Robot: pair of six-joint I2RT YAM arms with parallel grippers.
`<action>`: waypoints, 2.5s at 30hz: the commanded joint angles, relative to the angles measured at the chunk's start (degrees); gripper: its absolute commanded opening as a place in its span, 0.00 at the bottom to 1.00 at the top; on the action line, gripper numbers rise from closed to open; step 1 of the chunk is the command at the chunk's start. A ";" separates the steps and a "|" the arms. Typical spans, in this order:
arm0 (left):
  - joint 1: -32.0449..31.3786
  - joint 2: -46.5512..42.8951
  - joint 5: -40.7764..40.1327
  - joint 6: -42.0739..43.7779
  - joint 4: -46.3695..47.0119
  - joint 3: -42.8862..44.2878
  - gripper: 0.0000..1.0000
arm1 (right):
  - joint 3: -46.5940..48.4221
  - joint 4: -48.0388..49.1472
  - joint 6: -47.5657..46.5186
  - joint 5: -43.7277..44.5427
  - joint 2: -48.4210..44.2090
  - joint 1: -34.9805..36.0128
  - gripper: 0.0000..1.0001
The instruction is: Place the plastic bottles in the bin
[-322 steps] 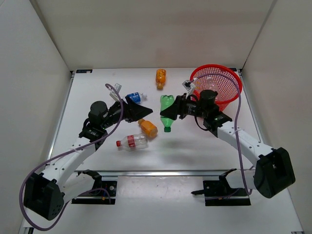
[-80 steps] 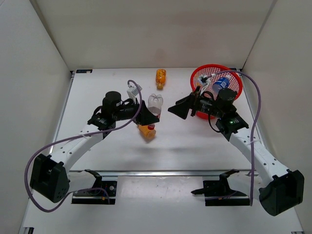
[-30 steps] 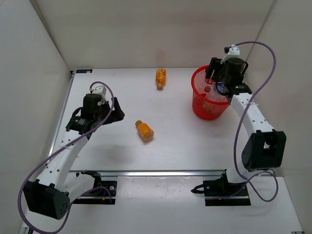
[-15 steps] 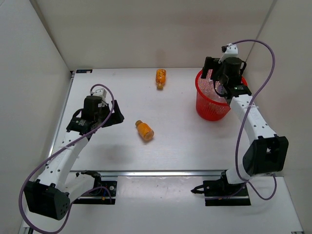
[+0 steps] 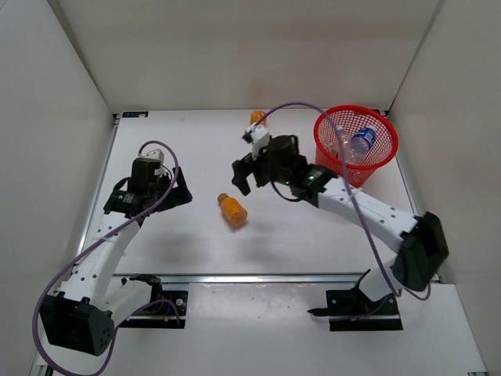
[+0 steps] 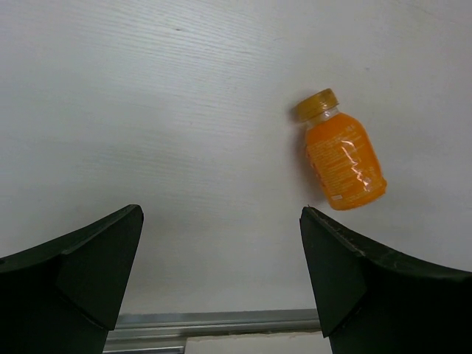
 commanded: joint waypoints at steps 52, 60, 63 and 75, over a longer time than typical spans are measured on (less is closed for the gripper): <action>1.18 -4.03 -0.01 0.46 0.52 -3.44 0.98 | 11.21 5.77 12.07 5.60 6.85 -36.81 0.46; 1.44 -2.71 0.34 0.90 0.70 -4.32 0.99 | 8.72 5.01 9.88 8.39 2.81 -35.14 0.92; 1.18 -2.19 0.42 1.60 0.44 -3.79 0.99 | 11.26 3.95 8.12 11.04 0.69 -32.68 0.99; 2.49 9.85 4.47 2.66 2.11 4.01 0.99 | 42.07 -13.34 0.81 14.82 27.71 -14.48 0.99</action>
